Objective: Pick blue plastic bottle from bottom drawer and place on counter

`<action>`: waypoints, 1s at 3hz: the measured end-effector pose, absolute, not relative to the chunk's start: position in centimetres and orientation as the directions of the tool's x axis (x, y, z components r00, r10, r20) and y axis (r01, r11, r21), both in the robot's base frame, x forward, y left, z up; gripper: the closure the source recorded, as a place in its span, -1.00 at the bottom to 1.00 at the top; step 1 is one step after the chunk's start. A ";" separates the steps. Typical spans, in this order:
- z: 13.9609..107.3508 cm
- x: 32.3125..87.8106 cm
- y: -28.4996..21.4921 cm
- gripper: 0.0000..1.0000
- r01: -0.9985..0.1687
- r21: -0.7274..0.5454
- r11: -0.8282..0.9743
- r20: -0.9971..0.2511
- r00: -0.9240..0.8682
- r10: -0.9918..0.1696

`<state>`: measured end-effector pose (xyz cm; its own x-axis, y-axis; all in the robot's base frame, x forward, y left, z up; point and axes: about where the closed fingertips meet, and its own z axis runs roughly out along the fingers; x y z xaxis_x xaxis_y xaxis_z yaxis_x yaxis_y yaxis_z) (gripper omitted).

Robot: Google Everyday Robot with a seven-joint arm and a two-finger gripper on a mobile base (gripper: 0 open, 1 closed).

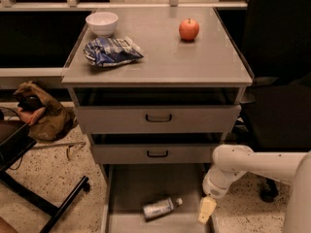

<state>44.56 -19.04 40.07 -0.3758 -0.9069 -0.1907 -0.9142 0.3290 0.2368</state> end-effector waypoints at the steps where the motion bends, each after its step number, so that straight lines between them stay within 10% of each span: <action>1: 40.1 44.6 -19.0 -1.00 -0.914 0.237 0.329 -0.191 -0.376 -0.907; 3: 35.7 46.8 -17.6 -1.00 -0.928 0.198 0.317 -0.321 -0.367 -0.873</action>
Offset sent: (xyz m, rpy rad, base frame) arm 0.0030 0.0030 -0.0143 0.0330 -0.0203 0.0041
